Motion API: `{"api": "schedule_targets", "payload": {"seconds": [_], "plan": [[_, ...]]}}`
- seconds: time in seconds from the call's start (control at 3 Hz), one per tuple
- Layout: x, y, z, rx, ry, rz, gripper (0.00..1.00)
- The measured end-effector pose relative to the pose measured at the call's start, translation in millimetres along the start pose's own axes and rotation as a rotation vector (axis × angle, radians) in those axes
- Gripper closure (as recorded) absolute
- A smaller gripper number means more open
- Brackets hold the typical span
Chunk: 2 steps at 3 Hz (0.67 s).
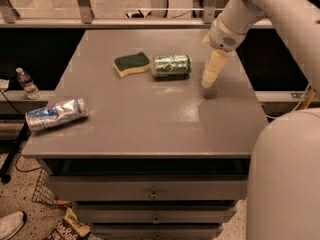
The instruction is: Move green can near sponge
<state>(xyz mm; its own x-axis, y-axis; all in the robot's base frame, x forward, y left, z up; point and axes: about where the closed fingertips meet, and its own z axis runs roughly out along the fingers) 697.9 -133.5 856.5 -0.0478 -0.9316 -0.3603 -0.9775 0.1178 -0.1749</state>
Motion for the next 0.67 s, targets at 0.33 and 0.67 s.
{"api": "schedule_targets", "payload": {"seconds": [0.33, 0.67], "plan": [[44, 22, -26, 0.045, -0.013, 0.088, 0.0], [78, 50, -49, 0.094, -0.015, 0.161, 0.0]]}}
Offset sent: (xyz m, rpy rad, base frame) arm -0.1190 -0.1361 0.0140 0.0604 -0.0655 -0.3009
